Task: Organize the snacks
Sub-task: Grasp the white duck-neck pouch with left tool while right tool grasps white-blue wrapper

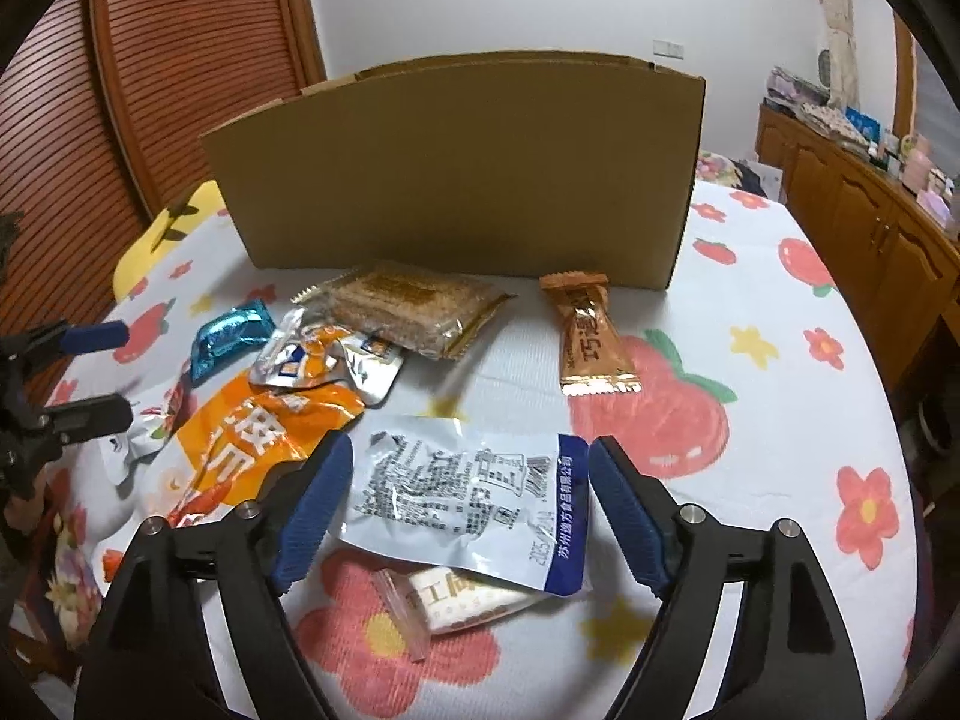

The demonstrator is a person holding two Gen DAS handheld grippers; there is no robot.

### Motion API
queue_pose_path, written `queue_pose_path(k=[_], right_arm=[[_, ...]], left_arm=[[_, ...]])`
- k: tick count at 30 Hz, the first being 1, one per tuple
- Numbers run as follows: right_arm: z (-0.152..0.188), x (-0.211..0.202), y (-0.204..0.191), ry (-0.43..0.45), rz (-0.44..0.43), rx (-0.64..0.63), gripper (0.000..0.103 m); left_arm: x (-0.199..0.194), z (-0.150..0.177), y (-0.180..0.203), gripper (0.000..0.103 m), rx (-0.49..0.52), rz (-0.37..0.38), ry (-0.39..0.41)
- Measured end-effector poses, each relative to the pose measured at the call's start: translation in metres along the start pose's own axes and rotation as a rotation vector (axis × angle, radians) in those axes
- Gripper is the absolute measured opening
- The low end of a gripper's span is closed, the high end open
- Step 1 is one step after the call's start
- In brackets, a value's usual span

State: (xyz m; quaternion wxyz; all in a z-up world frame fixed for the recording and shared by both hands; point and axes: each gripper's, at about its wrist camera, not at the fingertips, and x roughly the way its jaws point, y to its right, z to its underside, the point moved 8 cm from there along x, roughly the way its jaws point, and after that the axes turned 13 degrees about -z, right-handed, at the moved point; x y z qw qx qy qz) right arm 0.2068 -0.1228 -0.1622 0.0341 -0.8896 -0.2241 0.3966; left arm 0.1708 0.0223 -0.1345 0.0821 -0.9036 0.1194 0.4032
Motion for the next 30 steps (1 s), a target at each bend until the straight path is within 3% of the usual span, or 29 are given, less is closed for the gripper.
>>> queue_pose_path(k=[17,23,30], right_arm=[[0.008,0.01,0.001,-0.05,0.038,-0.005,0.088],[0.008,0.012,0.001,-0.049,0.039,-0.007,0.09],[0.008,0.012,0.001,-0.049,0.041,-0.008,0.09]], left_arm=[[0.014,0.019,0.0,0.099,0.026,-0.007,-0.076],[0.012,0.018,0.0,0.085,0.051,-0.032,-0.075],[0.008,0.025,0.0,0.084,0.09,-0.052,-0.081]])
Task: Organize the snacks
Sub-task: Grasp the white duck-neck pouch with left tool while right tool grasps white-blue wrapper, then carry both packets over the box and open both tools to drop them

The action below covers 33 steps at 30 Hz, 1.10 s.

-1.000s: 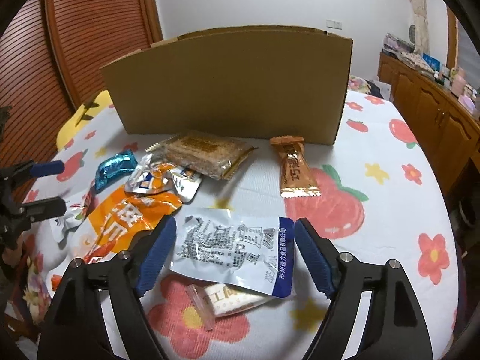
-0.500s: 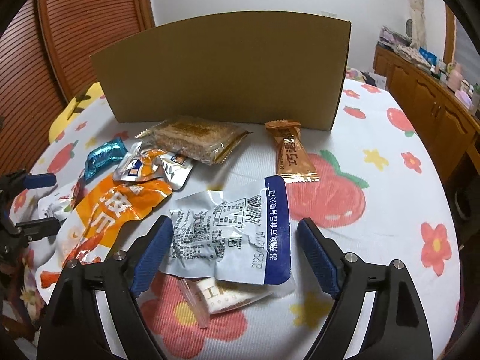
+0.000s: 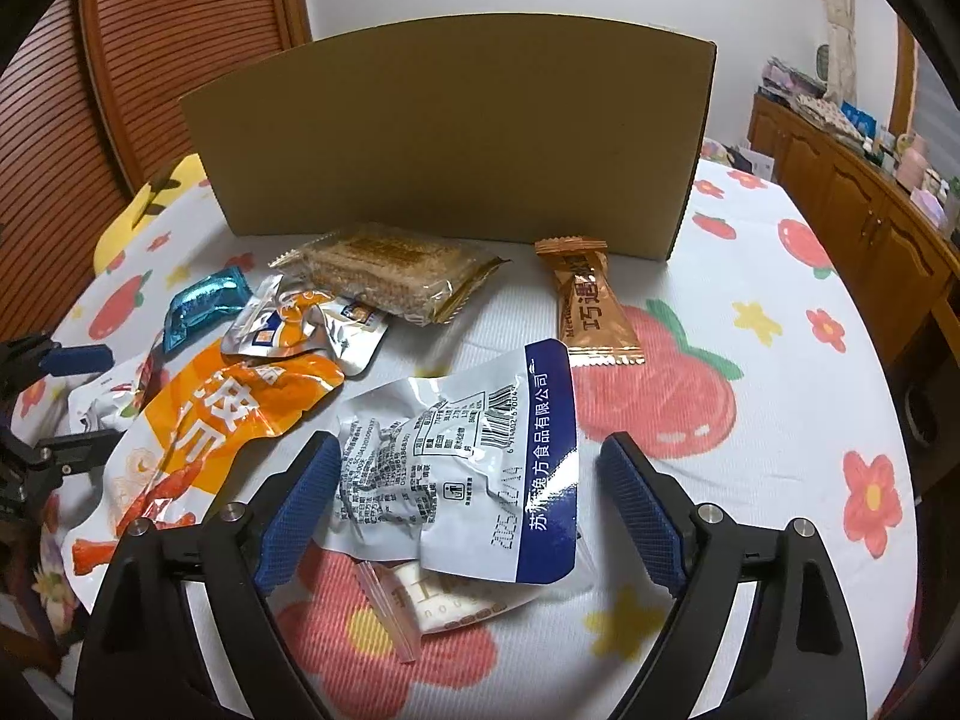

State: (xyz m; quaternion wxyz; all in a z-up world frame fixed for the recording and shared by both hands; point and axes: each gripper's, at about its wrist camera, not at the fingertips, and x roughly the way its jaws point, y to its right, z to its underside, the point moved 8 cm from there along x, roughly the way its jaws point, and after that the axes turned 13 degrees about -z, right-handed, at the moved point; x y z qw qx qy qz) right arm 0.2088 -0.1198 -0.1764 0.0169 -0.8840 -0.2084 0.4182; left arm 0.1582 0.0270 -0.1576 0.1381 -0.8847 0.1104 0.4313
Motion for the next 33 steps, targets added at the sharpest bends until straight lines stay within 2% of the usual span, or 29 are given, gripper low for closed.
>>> queue_pose_path(k=[4,6,11,16,25,30,32,33], right_arm=[[0.0,0.0,0.0,0.0,0.001,0.0,0.09],[0.0,0.001,0.0,0.0,0.001,0.0,0.09],[0.0,0.001,0.0,-0.001,0.002,-0.001,0.09],[0.001,0.001,0.0,-0.005,-0.001,0.003,0.091],[-0.002,0.004,0.002,-0.065,-0.024,-0.014,0.092],[-0.003,0.006,0.003,-0.077,-0.03,-0.023,0.097],[-0.002,0.006,0.003,-0.076,-0.029,-0.028,0.096],[-0.002,0.005,0.003,-0.071,-0.032,-0.029,0.092]], left_arm=[[-0.001,-0.001,-0.001,0.073,0.003,-0.007,0.006],[-0.002,-0.002,-0.003,0.062,0.004,-0.009,0.012],[-0.006,0.001,-0.002,0.061,0.008,0.006,0.009],[-0.011,0.003,-0.006,0.061,-0.043,0.041,0.014],[-0.027,-0.005,-0.011,0.061,-0.09,0.032,0.09],[-0.033,-0.009,-0.01,0.061,-0.105,0.041,0.115],[-0.034,-0.01,-0.01,0.061,-0.107,0.042,0.121],[-0.035,-0.01,-0.01,0.061,-0.109,0.042,0.123]])
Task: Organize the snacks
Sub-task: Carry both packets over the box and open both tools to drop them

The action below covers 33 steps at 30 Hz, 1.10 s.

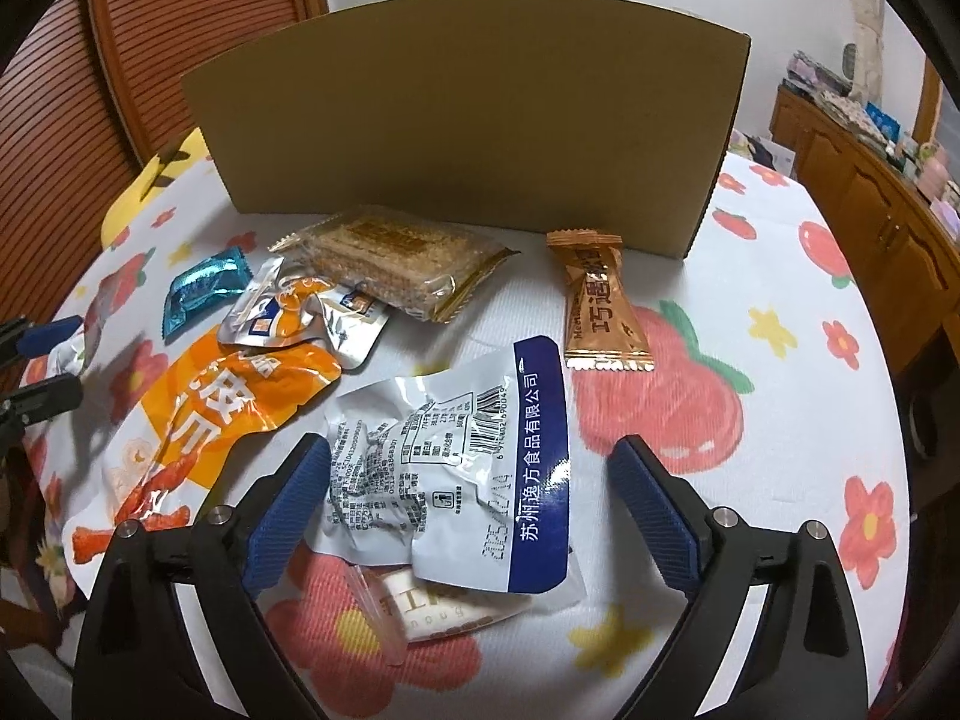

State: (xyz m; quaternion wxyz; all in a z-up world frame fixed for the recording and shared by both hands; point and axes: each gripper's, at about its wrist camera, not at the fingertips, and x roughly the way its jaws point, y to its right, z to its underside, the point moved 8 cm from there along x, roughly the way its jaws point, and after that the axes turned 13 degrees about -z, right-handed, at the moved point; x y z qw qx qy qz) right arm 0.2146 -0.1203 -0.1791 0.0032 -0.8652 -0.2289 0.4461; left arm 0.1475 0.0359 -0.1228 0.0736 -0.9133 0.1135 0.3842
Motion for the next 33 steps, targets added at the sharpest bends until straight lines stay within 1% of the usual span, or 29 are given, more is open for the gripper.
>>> queue_pose_path(k=[1,2,3,4,7,8,10,11,14,22,33], right_arm=[[0.0,-0.001,-0.001,0.006,-0.006,-0.005,0.089],[-0.001,-0.002,-0.002,0.013,-0.012,-0.007,0.079],[-0.002,-0.004,-0.002,0.02,-0.02,-0.002,0.073],[-0.002,-0.005,-0.001,0.024,-0.027,0.007,0.064],[-0.002,-0.007,-0.001,0.039,-0.026,0.007,0.058],[-0.002,-0.007,-0.001,0.047,-0.031,0.013,0.054],[-0.003,-0.01,-0.001,0.068,-0.043,0.022,0.038],[-0.004,-0.012,-0.001,0.083,-0.041,0.023,0.022],[-0.005,-0.014,0.003,0.096,-0.003,0.021,0.021],[-0.01,-0.035,0.004,0.177,-0.038,0.034,0.021],[-0.018,-0.056,-0.011,0.224,-0.038,-0.004,0.021]], left_arm=[[0.0,0.0,0.0,0.061,-0.001,0.0,0.002],[-0.001,0.0,0.0,0.061,-0.002,0.001,0.003],[-0.001,0.0,0.0,0.061,-0.002,0.0,0.004],[-0.001,0.0,0.0,0.061,-0.001,-0.002,0.005],[0.0,0.0,0.0,0.061,0.0,-0.007,0.007],[0.0,0.0,0.0,0.061,-0.003,-0.006,0.006],[0.0,0.0,0.0,0.061,-0.004,-0.006,0.006],[0.0,0.0,0.001,0.061,-0.004,-0.007,0.008],[0.0,-0.001,0.001,0.061,-0.004,-0.006,0.011],[-0.001,-0.006,0.004,0.061,-0.014,-0.006,0.022],[-0.021,-0.038,0.002,0.061,-0.044,-0.016,0.113]])
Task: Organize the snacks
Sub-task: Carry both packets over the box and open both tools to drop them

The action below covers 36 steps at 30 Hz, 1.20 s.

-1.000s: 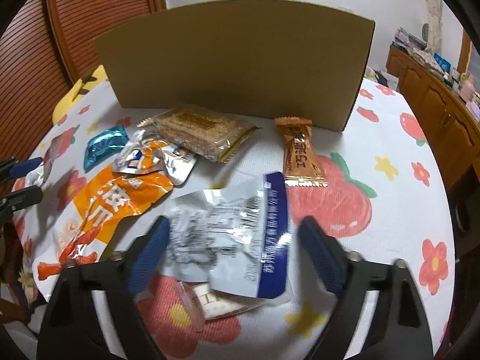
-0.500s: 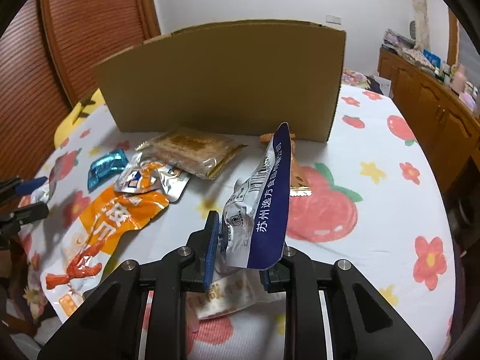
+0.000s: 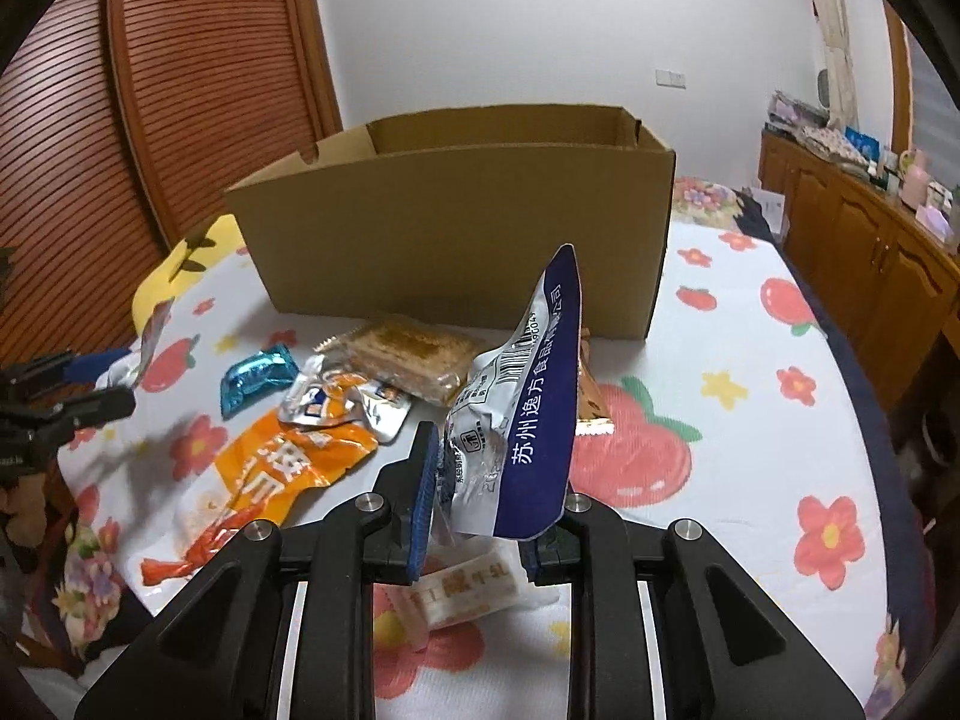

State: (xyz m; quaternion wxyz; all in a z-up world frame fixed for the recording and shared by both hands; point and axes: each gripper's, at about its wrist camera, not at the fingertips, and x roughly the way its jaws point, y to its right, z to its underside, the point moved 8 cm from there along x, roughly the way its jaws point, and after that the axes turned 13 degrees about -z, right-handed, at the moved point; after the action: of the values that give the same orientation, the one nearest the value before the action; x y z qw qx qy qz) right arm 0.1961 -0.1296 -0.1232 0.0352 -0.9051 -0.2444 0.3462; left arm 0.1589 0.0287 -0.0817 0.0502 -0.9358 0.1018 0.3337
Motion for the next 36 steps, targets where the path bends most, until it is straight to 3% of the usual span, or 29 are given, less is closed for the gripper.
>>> queue_pose_path(k=[10,20,36], right_arm=[[-0.015,-0.014,-0.008,0.027,-0.023,-0.042,0.021],[-0.062,-0.019,-0.009,0.079,-0.054,-0.113,0.021],[-0.143,0.013,0.005,0.144,-0.083,-0.187,0.021]], left_arm=[[0.002,-0.041,-0.004,0.061,-0.019,-0.016,0.079],[0.004,-0.101,0.0,0.061,-0.019,-0.018,0.178],[0.06,-0.157,-0.004,0.061,-0.04,-0.015,0.193]])
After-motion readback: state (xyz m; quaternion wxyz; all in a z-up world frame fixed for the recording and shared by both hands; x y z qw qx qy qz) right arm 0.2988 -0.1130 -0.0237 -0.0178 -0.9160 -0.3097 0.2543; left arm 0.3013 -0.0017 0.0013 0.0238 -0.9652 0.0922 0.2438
